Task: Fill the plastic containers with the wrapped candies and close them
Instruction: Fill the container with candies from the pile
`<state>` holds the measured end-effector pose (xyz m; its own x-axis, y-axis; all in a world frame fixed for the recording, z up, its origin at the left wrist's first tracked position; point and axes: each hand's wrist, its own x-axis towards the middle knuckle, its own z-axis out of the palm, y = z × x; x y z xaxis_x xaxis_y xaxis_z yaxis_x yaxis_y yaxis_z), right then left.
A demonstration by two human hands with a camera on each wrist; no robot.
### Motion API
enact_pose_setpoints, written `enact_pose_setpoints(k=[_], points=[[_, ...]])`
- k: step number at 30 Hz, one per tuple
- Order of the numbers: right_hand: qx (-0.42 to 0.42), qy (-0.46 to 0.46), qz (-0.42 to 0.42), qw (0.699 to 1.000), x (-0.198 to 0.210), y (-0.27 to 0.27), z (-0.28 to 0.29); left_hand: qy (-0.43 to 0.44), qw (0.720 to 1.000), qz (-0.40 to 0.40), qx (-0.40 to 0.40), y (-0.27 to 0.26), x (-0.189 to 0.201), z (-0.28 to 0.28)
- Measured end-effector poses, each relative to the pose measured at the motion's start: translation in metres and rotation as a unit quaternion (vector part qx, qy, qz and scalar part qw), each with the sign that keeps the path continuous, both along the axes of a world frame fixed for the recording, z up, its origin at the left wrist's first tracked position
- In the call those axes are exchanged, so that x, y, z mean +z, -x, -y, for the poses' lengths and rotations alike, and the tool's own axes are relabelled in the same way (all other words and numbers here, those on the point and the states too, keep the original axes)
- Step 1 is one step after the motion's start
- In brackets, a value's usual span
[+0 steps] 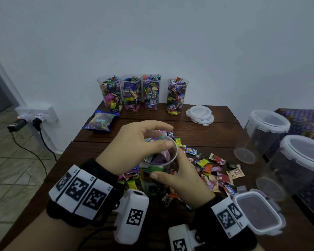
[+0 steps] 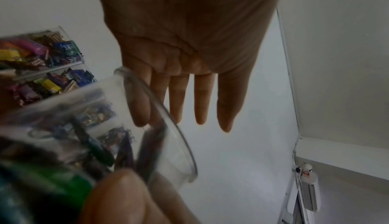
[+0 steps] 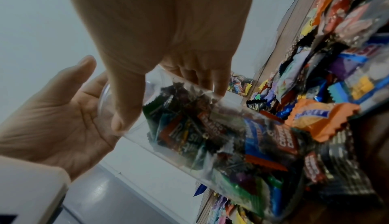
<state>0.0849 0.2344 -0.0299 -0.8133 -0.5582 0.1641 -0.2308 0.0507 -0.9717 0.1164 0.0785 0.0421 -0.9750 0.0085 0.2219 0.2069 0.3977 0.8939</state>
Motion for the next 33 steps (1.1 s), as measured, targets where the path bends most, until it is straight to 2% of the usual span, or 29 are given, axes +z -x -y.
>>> enact_pose_setpoints(k=[4, 9, 14, 18, 22, 25, 28, 33], points=[[0.001, -0.012, -0.003, 1.0, 0.0, 0.0, -0.001, -0.032, 0.998, -0.04, 0.019, 0.0, 0.003, 0.002], [0.01, -0.062, -0.009, 0.998, 0.004, 0.001, -0.004, -0.056, 0.992, -0.073, 0.088, 0.01, 0.002, 0.018], [0.053, -0.221, -0.077, 0.971, 0.013, 0.013, -0.015, -0.004, 0.991, -0.028, 0.133, 0.023, -0.011, 0.045], [0.031, -0.347, -0.152, 0.925, 0.011, 0.044, -0.019, 0.114, 0.982, 0.078, 0.129, 0.036, -0.024, 0.061], [-0.023, -0.403, -0.124, 0.907, 0.011, 0.087, -0.009, 0.262, 0.937, 0.204, 0.106, 0.054, -0.039, 0.068], [-0.031, -0.451, -0.11, 0.885, 0.01, 0.116, 0.007, 0.322, 0.901, 0.279, 0.082, 0.069, -0.054, 0.07], [-0.013, -0.509, -0.108, 0.854, 0.01, 0.14, 0.026, 0.371, 0.867, 0.33, 0.047, 0.087, -0.075, 0.075], [0.014, -0.595, -0.108, 0.796, 0.006, 0.169, 0.055, 0.411, 0.836, 0.362, -0.011, 0.113, -0.105, 0.084]])
